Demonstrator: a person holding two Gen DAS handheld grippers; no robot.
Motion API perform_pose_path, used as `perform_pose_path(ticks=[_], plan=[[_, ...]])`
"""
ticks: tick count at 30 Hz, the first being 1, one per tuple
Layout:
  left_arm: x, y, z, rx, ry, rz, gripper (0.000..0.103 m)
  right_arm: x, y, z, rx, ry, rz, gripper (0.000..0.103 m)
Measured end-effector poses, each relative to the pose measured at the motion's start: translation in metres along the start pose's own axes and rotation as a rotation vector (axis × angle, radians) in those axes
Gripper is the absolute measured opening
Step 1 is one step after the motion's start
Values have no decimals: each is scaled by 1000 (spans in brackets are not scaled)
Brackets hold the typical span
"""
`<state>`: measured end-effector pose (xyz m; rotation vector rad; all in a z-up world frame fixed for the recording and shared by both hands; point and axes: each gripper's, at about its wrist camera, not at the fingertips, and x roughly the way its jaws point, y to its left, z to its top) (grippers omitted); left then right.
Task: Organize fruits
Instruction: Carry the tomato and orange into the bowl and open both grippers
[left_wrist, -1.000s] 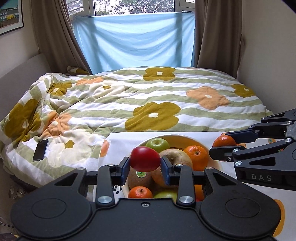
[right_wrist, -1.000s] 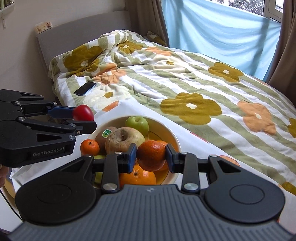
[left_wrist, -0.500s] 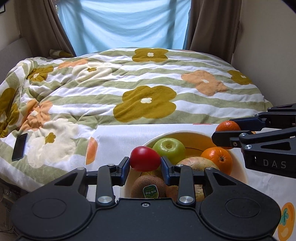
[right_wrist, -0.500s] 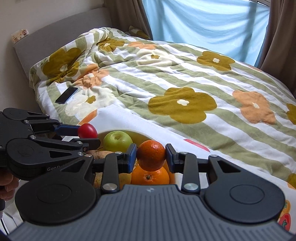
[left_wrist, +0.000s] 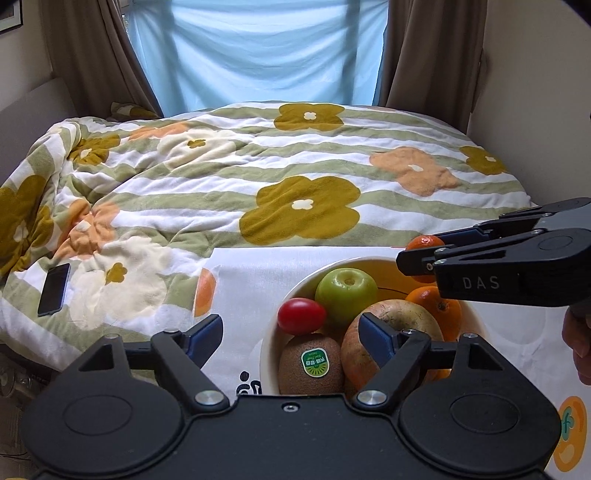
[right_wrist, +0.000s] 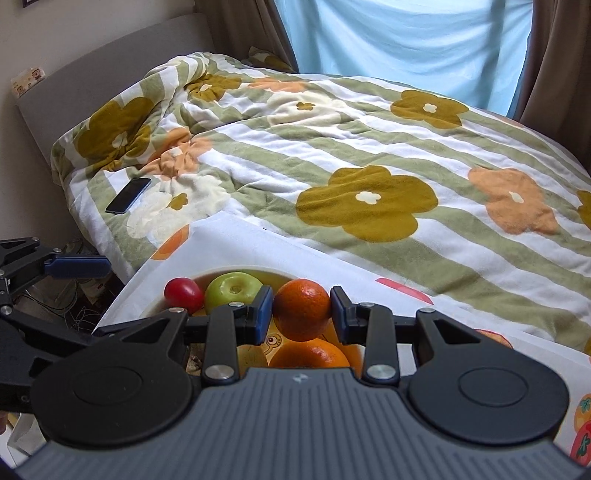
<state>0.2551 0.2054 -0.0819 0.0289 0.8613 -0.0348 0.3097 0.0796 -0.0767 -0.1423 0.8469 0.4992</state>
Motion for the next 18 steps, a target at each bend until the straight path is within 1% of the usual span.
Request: perform_pose_path(ticks=[2,9,12,13,14,15,16,18], plan=[[-1,0,-3,-11,11,9,87,2,0,0,5,4,-2,49],[-2,4,-9,-35,18,22,87,11,-3,-2,37,25,3,49],[-2,5,-10,-44,18,20,87,14,-6,-3,56,24,-4,51],[-2,5,-10,-43,18,21,87,14,-7,-3,64,20,2,62],[-2,4,-11,-41,17,22,87,13,-9,-3,75,14,6,79],[-3,4,-12,-39,16,23,87,11,-9,-3,86,7,4,88],[-3,3,-12,-37,16,23,87,9,-10,-4,98,-4,-1,101],[-5,2,-15,-35,13,25,87,2,-12,-7,113,-34,3,102]])
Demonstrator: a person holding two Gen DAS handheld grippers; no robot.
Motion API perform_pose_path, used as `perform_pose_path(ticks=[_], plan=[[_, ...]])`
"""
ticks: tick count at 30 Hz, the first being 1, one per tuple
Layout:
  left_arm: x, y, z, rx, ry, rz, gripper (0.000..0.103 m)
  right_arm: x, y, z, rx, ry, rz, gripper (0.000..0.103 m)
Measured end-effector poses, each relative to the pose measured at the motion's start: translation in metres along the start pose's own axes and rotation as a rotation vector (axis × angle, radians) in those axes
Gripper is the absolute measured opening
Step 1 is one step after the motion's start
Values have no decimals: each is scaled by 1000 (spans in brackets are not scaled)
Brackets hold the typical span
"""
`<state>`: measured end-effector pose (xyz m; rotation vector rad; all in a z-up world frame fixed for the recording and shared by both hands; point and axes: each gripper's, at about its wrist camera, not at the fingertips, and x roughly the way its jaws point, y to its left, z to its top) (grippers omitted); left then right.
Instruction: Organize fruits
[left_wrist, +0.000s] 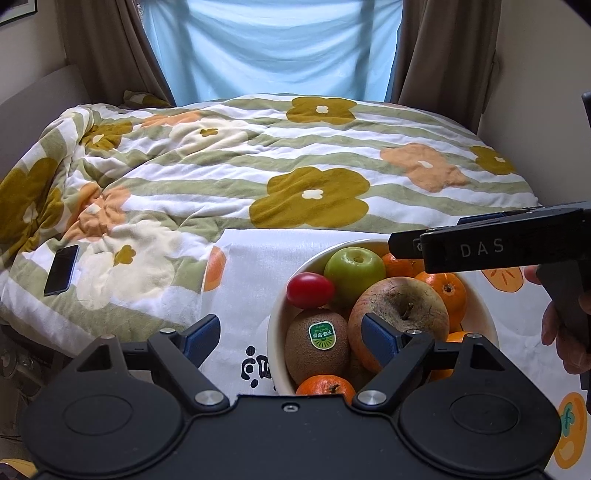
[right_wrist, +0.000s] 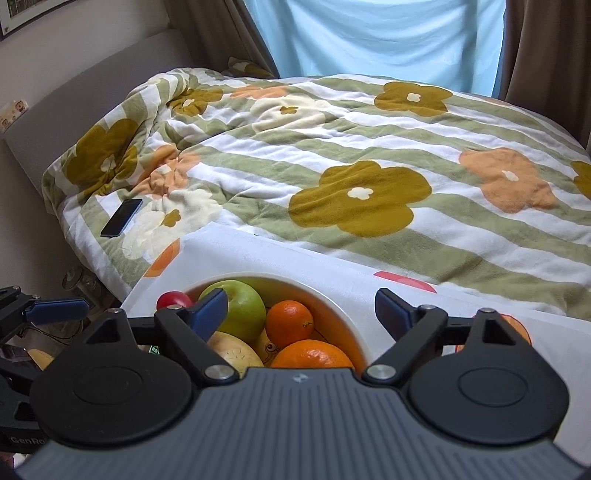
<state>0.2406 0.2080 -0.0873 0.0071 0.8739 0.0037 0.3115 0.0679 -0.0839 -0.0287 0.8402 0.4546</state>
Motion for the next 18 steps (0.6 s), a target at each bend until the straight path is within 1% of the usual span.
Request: perform_pose_path(ticks=[5,9,14,18], plan=[[-11,-3,-4,-4,-12,13,87,-13,4,-5,-14,-10,-12,103],[-28,-10,-6,-7,-33,33,87,-37,4,-10,-8,-35,-14,103],[-66,-27,-12,-13,-82,56,87,-91,3,-20,-23,-79,-41,103],[-104,-47,-20,-23,-124,48,87,-143,2,-37,-33,-116,-80,103]])
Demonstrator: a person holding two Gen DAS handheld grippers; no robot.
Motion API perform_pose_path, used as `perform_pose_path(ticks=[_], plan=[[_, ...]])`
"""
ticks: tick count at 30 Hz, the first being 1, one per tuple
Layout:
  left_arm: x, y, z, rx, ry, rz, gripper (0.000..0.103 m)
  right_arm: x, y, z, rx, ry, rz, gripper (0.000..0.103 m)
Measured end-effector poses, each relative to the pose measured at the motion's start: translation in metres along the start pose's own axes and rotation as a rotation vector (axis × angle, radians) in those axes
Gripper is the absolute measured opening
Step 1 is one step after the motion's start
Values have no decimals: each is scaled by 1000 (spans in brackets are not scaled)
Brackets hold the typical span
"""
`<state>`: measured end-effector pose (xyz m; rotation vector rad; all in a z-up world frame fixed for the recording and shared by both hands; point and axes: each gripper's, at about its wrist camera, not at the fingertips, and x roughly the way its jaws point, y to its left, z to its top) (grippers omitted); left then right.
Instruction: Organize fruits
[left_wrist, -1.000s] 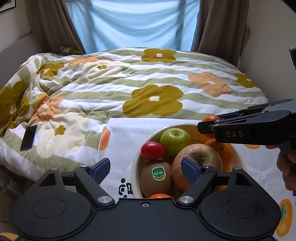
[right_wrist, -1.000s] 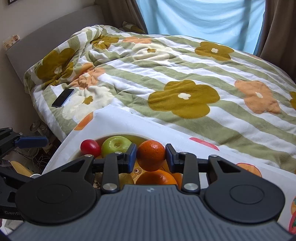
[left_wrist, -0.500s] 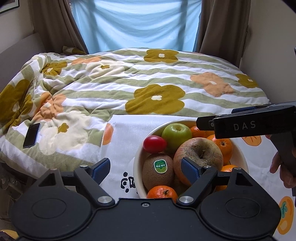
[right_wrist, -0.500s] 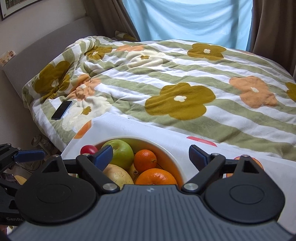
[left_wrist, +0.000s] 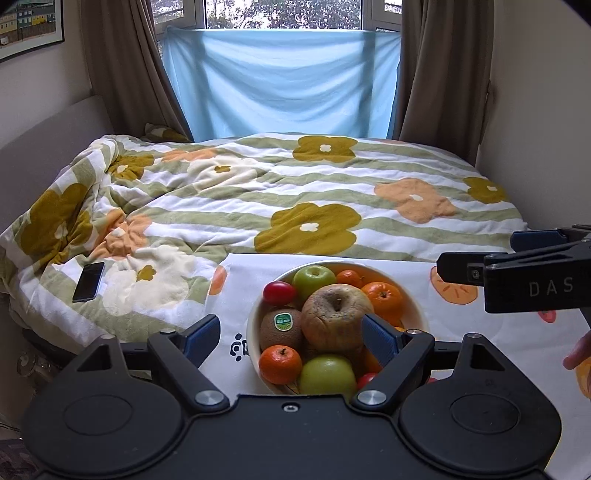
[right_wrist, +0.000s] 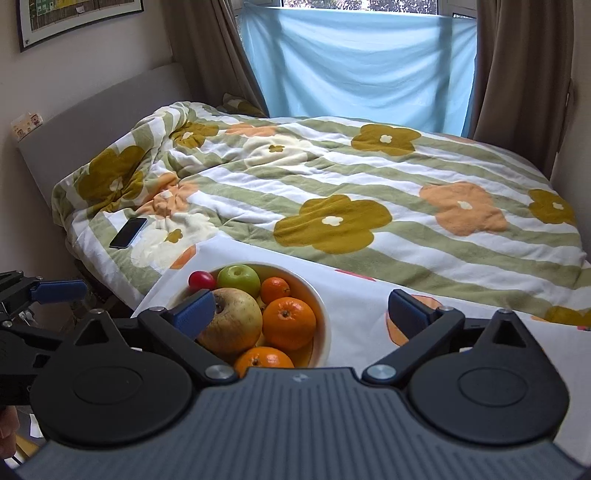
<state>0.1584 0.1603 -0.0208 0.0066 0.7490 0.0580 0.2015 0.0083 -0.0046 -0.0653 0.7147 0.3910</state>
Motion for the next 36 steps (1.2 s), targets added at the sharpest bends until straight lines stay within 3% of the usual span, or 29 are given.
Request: perform_pose_path(ticks=[7,16,26,36], plan=[[-71,-37,-7,29,-95,-14,102,-96,-18,-29,50,-10,-134,103],[-126,-68,-28,58,-139,-37,103,-184,-42,-76,134,-9,-282,103],[-146,-89,-51,93,-146,-36,103,-208,-52,-112,191,24,-331,103],[-147,-97,-54,97,-143,-36,103,-210,-58,-115,193,29,-334,103]])
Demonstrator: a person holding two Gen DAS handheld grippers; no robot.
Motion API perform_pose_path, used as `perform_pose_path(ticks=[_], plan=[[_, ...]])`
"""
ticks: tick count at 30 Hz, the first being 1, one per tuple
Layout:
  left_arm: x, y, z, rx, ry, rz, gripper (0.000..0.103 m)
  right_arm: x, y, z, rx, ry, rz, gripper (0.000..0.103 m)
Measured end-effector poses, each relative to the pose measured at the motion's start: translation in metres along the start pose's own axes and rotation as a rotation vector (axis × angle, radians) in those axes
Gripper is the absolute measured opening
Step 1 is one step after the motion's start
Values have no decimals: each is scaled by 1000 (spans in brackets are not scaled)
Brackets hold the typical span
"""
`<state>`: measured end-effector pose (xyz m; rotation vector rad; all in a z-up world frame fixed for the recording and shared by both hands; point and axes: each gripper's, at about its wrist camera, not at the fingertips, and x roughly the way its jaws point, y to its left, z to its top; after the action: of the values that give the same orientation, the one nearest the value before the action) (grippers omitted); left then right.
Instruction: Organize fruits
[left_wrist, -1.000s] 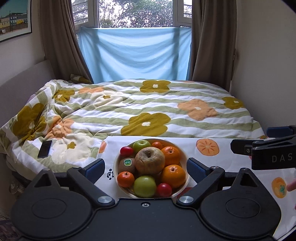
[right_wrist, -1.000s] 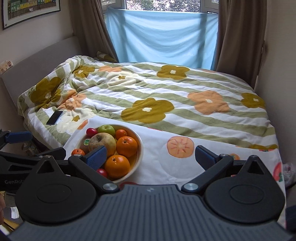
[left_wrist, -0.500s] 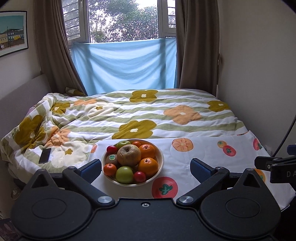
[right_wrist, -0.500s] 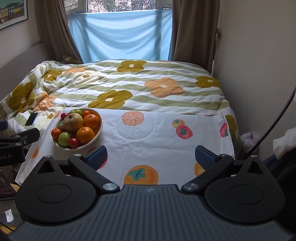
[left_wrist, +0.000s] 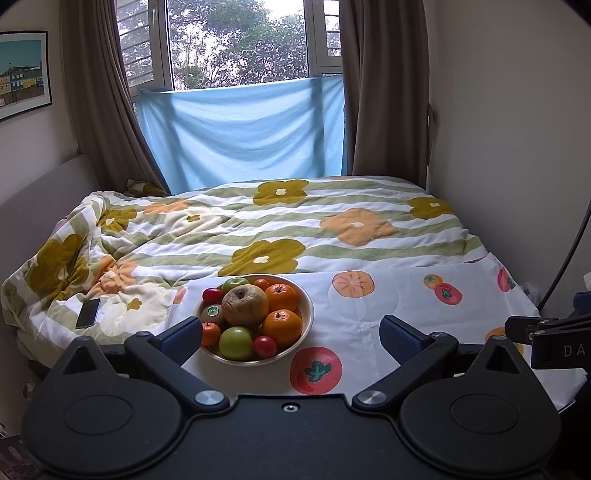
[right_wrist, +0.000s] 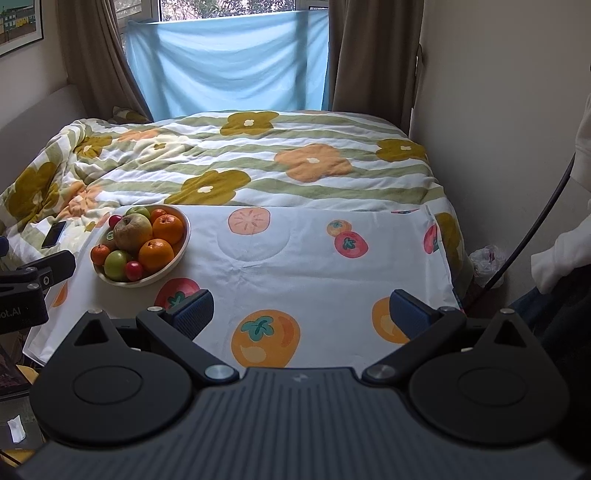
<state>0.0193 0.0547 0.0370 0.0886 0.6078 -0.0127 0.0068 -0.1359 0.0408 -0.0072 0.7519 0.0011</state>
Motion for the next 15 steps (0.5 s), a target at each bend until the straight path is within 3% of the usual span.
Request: perform_pose_path(ticks=[15], plan=[[-1,-1,0,-10,-1,9,103,1,-1,2,3,2,-1,103]])
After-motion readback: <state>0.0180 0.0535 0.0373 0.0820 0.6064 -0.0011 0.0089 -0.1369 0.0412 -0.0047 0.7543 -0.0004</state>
